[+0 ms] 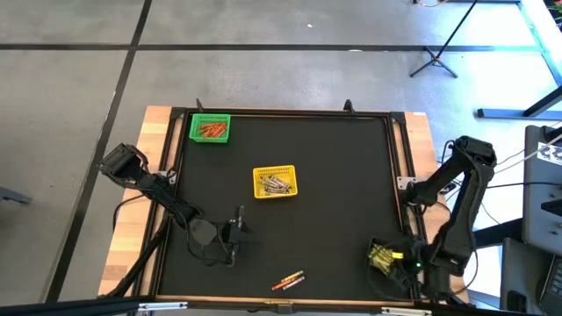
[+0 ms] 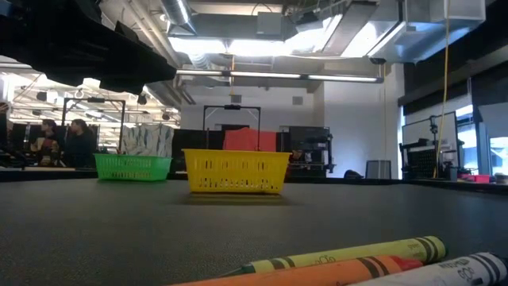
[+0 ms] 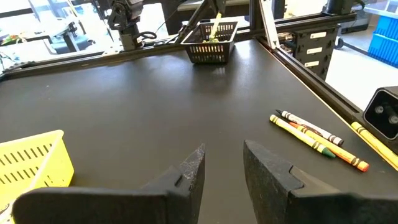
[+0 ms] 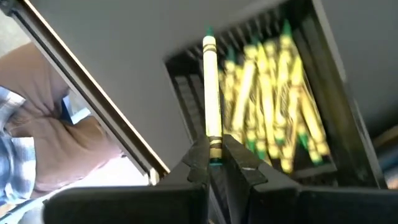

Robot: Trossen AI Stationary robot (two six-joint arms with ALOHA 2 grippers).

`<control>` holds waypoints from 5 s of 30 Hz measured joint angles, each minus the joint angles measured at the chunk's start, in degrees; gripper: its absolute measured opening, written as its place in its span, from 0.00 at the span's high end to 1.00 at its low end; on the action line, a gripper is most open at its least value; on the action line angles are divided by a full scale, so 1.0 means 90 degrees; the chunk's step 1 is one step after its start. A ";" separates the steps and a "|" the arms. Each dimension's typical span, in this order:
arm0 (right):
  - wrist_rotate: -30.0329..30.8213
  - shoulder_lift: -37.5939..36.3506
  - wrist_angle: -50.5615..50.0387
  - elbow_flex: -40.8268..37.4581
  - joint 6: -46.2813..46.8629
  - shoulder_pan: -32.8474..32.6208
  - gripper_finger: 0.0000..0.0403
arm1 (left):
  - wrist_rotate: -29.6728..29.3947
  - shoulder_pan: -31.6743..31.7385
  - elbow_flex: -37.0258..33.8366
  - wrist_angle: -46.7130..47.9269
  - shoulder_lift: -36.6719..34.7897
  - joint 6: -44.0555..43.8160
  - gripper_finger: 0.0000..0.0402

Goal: Sort crayons
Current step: Put the green crayon into the black bin

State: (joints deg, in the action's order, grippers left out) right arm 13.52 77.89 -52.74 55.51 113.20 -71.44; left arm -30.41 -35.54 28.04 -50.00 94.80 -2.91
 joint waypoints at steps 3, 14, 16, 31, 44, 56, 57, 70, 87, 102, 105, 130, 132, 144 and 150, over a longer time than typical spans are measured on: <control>-0.0019 0.0000 -0.0096 0.0000 0.0633 -0.0391 0.95 | 0.0000 -0.0001 0.0002 -0.0002 0.0000 0.0002 0.77; -0.0127 0.0027 -0.0566 0.0002 0.1060 -0.0588 0.95 | -0.0007 0.0001 0.0002 -0.0029 0.0000 -0.0008 0.77; -0.0175 0.0029 -0.0678 0.0004 0.1061 -0.0432 0.93 | -0.0007 0.0000 0.0002 -0.0029 0.0000 -0.0003 0.77; 0.0510 0.0027 -0.0104 0.0005 0.0570 0.0159 0.59 | -0.0017 -0.0001 -0.0001 -0.0029 0.0000 -0.0001 0.77; 0.2155 0.0822 0.2760 0.0007 -0.4824 0.2098 0.61 | -0.0005 0.0000 0.0002 -0.0085 0.0000 0.0002 0.77; 0.1249 0.2259 0.5678 0.0007 -0.7485 0.3292 0.61 | -0.0001 -0.0001 -0.0001 -0.0082 0.0000 0.0001 0.77; 0.1132 0.2360 0.5941 0.0007 -0.7610 0.3350 0.61 | 0.0000 0.0000 0.0002 -0.0081 0.0000 -0.0001 0.77; 0.0600 0.3523 0.8111 0.0005 -0.8680 0.3492 0.61 | -0.0001 0.0000 0.0002 -0.0079 0.0000 0.0002 0.77; 0.0780 0.4068 0.7841 0.0005 -0.9448 0.3540 0.61 | -0.0015 0.0007 -0.0001 -0.0112 0.0000 -0.0003 0.77; 0.0559 0.4059 0.7756 0.0010 -0.9382 0.3569 0.61 | -0.0017 0.0007 0.0000 -0.0117 0.0000 -0.0001 0.77; 0.0517 0.4058 0.7668 0.0005 -0.9312 0.3562 0.61 | -0.0017 0.0007 0.0002 -0.0117 0.0000 0.0000 0.77; 0.1115 0.4056 0.7270 0.0007 -0.9421 0.3570 0.96 | -0.0022 0.0005 0.0001 -0.0119 0.0000 -0.0001 0.77; 0.1121 0.4051 0.7200 0.0013 -0.9421 0.3570 0.98 | -0.0020 0.0005 0.0002 -0.0119 0.0000 -0.0001 0.77; 0.1374 0.3828 0.6842 -0.0013 -0.9385 0.3570 0.95 | -0.0017 0.0002 0.0000 -0.0119 0.0000 -0.0003 0.77; 0.1082 0.3355 0.6348 -0.0012 -0.8914 0.3565 0.96 | -0.0015 0.0002 -0.0001 -0.0119 0.0000 -0.0001 0.77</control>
State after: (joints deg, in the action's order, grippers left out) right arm 23.25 108.08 4.39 55.40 32.97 -39.35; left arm -30.55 -35.53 28.03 -51.07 94.80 -2.92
